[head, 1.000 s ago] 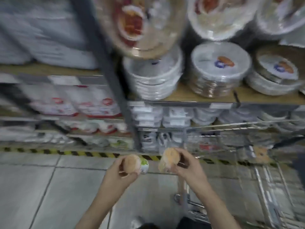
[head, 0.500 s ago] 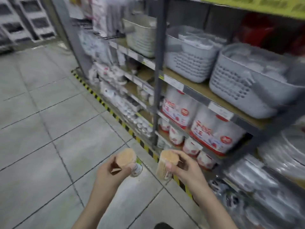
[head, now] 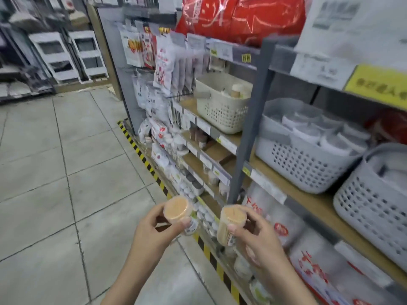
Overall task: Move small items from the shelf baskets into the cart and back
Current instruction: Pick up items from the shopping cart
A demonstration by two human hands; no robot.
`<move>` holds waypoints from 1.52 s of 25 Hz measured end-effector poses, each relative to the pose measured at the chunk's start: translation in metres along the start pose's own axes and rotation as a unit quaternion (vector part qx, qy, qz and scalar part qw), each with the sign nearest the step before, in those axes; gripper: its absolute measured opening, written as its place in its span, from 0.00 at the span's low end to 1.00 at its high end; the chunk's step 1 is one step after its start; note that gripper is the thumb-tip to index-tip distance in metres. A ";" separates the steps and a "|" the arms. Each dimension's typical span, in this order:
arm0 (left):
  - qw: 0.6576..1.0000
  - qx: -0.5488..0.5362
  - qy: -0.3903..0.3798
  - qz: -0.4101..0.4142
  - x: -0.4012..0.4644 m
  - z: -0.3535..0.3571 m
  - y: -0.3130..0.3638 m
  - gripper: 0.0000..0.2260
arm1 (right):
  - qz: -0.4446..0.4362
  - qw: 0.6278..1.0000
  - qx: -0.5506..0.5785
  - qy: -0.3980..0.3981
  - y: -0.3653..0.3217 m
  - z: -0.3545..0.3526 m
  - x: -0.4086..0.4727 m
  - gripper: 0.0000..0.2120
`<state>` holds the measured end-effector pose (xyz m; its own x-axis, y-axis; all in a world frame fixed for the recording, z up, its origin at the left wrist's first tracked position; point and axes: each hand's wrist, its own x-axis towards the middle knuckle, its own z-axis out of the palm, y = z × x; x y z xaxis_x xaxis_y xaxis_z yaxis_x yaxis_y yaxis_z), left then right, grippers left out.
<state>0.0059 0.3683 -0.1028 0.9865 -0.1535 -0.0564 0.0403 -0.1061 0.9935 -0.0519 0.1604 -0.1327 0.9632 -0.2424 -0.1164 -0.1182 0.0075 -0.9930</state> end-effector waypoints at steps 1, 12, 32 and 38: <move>1.000 -0.005 0.008 0.004 0.020 -0.001 0.005 0.21 | -0.006 1.000 -0.003 -0.005 -0.010 0.002 0.022 0.20; 0.997 -0.068 -0.046 0.009 0.268 -0.019 0.033 0.17 | -0.076 0.992 0.007 0.101 -0.077 0.044 0.220 0.15; 0.768 0.286 -0.468 0.331 0.557 0.169 0.124 0.17 | 0.033 0.812 -0.380 0.442 -0.155 -0.005 0.406 0.22; 0.699 0.350 -0.518 0.347 0.577 0.192 0.109 0.22 | 0.145 0.775 -0.515 0.335 -0.162 -0.012 0.419 0.21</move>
<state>0.5486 0.0795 -0.0457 0.0711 -0.9974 0.0136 -0.8366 -0.0522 0.5453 0.3680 0.0459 -0.0201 0.5584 -0.8282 0.0481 -0.7697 -0.5389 -0.3422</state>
